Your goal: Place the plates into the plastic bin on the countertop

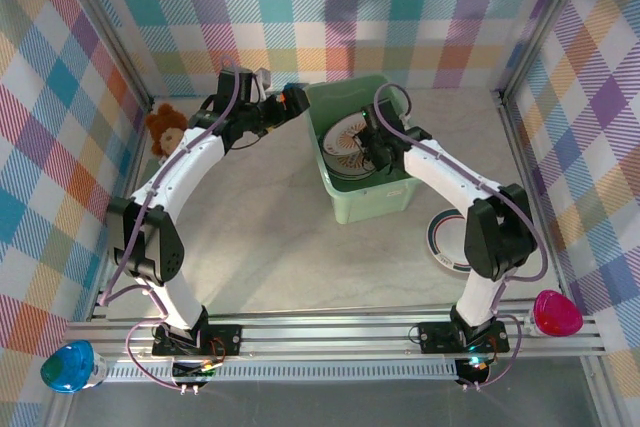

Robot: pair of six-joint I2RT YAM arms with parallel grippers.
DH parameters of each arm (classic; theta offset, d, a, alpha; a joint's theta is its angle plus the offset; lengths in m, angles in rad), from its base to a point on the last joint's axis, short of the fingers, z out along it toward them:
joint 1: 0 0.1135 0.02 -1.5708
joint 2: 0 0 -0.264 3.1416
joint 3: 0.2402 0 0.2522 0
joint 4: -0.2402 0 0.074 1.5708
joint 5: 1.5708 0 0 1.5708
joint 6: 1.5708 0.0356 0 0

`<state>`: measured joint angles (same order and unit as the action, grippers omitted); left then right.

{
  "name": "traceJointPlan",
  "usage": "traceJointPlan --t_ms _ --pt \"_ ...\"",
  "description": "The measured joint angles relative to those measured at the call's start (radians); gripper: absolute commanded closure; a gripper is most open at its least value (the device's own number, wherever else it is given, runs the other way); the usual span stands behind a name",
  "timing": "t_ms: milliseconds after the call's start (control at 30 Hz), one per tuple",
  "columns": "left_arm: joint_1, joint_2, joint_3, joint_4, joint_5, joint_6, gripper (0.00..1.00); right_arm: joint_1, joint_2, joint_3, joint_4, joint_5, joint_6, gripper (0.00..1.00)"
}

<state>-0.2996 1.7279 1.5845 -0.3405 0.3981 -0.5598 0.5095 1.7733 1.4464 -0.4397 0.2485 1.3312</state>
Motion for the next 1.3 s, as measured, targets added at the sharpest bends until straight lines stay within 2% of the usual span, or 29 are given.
traceJointPlan --t_ms 600,700,767,867,1133,1233,1300 --pt "0.023 0.008 -0.033 -0.004 0.022 0.014 0.00 0.009 0.116 0.000 0.054 0.059 0.177 1.00" --pt "0.023 0.011 -0.037 -0.005 0.027 0.016 0.00 0.009 0.124 0.000 0.071 0.057 0.199 0.93" --pt "0.023 0.014 -0.040 -0.006 0.028 0.019 0.00 0.011 0.124 0.000 0.077 0.056 0.206 0.85" --pt "0.023 0.014 -0.042 -0.006 0.030 0.019 0.00 0.015 0.126 -0.003 0.080 0.053 0.214 0.63" --pt "0.023 0.016 -0.043 -0.005 0.031 0.019 0.00 0.015 0.177 -0.015 0.073 0.035 0.226 0.30" --pt "0.023 0.016 -0.044 -0.005 0.033 0.019 0.00 0.015 0.185 -0.010 0.066 0.030 0.220 0.01" --pt "0.023 0.016 -0.047 -0.005 0.037 0.019 0.00 0.015 0.197 0.017 0.045 0.031 0.216 0.01"
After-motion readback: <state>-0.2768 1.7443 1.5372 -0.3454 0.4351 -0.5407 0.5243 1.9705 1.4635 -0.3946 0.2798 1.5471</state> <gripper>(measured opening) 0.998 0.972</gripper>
